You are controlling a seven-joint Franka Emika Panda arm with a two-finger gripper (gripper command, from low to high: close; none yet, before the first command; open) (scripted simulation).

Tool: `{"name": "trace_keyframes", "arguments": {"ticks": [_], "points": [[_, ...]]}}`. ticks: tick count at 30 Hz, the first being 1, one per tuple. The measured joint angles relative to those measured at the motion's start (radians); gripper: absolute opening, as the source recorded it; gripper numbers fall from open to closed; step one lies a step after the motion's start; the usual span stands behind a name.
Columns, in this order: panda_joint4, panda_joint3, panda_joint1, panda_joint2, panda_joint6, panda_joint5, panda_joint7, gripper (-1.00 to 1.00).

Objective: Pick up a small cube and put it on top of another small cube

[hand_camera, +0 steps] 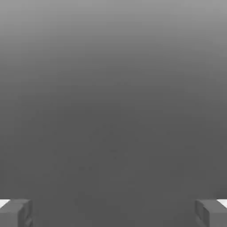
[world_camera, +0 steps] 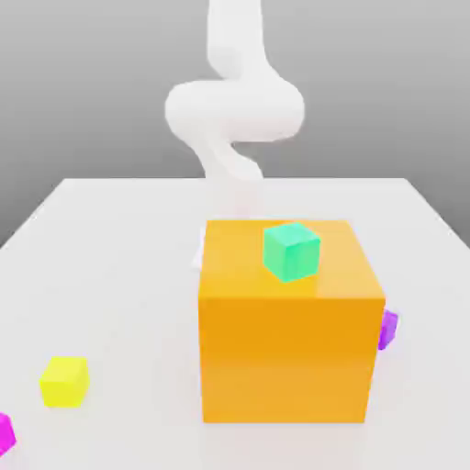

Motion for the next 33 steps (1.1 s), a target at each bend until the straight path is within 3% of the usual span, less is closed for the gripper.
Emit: {"name": "trace_keyframes", "arguments": {"ticks": [16, 24, 33], "points": [[0.067, -0.243, -0.032, 0.585, 0.116, 0.184, -0.185, 0.00], [0.099, -0.283, -0.131, 0.874, 0.175, 0.270, -0.273, 0.00], [0.136, -0.314, -0.237, 1.181, 0.268, 0.300, -0.325, 0.00]]}}
